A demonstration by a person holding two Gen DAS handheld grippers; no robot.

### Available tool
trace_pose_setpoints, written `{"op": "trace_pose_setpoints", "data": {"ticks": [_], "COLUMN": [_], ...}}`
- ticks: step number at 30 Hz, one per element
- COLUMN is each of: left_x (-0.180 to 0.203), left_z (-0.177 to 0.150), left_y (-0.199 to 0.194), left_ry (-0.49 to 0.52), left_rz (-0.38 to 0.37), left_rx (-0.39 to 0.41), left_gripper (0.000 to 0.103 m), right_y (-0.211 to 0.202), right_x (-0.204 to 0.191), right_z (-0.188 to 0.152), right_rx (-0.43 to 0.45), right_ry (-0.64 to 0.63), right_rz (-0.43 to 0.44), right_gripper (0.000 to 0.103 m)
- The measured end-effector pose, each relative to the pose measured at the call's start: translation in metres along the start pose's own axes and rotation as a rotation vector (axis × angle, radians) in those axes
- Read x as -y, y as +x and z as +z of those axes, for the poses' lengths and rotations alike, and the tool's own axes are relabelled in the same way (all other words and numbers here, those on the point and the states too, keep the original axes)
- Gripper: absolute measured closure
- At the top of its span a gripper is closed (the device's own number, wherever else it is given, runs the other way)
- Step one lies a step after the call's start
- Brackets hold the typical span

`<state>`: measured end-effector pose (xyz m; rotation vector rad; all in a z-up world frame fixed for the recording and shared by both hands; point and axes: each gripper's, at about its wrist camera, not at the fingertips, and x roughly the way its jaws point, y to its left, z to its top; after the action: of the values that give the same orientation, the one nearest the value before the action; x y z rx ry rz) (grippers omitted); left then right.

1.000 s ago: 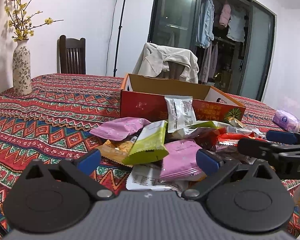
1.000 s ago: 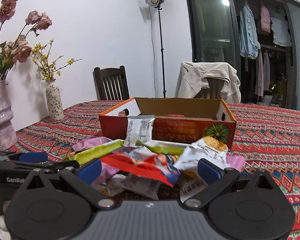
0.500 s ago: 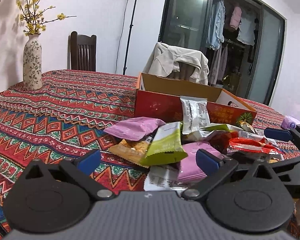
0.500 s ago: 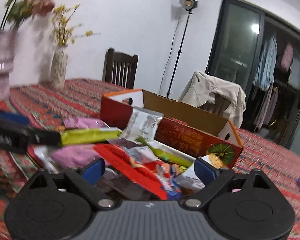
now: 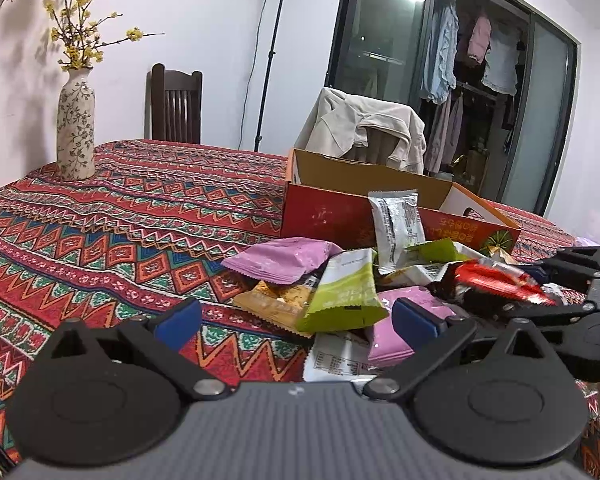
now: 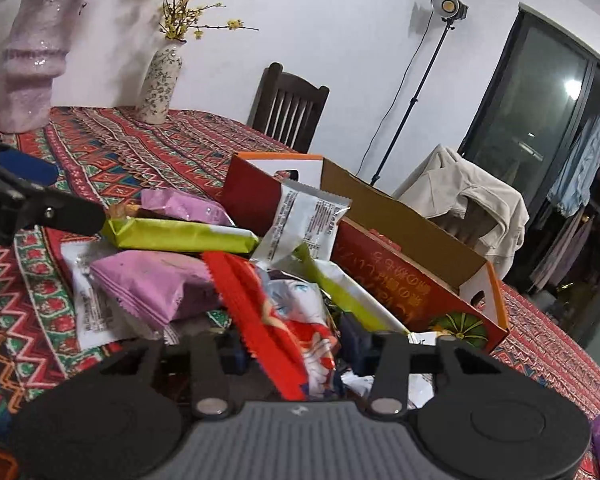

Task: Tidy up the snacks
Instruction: 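Reach into the pile and grasp the red-and-white packet with the right tool, then grasp the green-and-white bar packet with the left tool while the right tool holds the red packet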

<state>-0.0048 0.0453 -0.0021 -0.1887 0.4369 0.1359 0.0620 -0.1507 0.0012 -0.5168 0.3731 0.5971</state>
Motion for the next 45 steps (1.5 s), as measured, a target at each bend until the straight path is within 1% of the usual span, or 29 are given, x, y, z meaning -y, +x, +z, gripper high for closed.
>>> {"op": "trace_pose_setpoints", "data": {"ticks": [4, 8, 15, 20, 23, 26, 32, 37, 38, 41, 43, 45], "left_x": [-0.002, -0.001, 0.003, 0.015, 0.026, 0.033, 0.033, 0.03, 0.03, 0.031, 0.033, 0.033], "left_z": [0.0, 0.0, 0.004, 0.007, 0.007, 0.01, 0.026, 0.041, 0.044, 0.047, 0.047, 0.046], "left_y": [0.002, 0.002, 0.004, 0.008, 0.01, 0.014, 0.031, 0.054, 0.058, 0.069, 0.074, 0.077], "left_ry": [-0.008, -0.005, -0.001, 0.011, 0.023, 0.028, 0.027, 0.054, 0.062, 0.086, 0.094, 0.093], "left_rz": [0.005, 0.001, -0.01, -0.045, -0.065, -0.066, -0.021, 0.008, 0.004, -0.002, -0.001, -0.018], "left_rx": [-0.01, -0.013, -0.038, -0.075, -0.094, -0.104, -0.122, -0.163, -0.172, -0.2, -0.216, -0.231], "left_gripper": [0.0, 0.0, 0.0, 0.0, 0.0, 0.0, 0.0, 0.0, 0.001, 0.008, 0.022, 0.029], "right_y": [-0.011, -0.028, -0.057, -0.069, -0.071, -0.074, -0.073, -0.07, -0.07, -0.067, -0.066, -0.065], "right_x": [0.005, 0.015, 0.042, 0.055, 0.059, 0.059, 0.057, 0.056, 0.056, 0.056, 0.055, 0.055], "right_z": [0.001, 0.001, 0.0, -0.007, -0.014, -0.021, -0.024, -0.021, -0.021, -0.021, -0.02, -0.019], "right_rx": [0.038, 0.083, 0.193, 0.239, 0.238, 0.238, 0.243, 0.242, 0.241, 0.237, 0.236, 0.235], "right_ry": [0.061, 0.147, 0.347, 0.446, 0.466, 0.474, 0.475, 0.471, 0.471, 0.467, 0.464, 0.459], "right_rz": [0.015, 0.035, 0.067, 0.063, 0.065, 0.072, 0.076, 0.076, 0.076, 0.074, 0.071, 0.067], "right_gripper": [0.07, 0.075, 0.076, 0.076, 0.076, 0.076, 0.076, 0.076, 0.076, 0.076, 0.076, 0.076]}}
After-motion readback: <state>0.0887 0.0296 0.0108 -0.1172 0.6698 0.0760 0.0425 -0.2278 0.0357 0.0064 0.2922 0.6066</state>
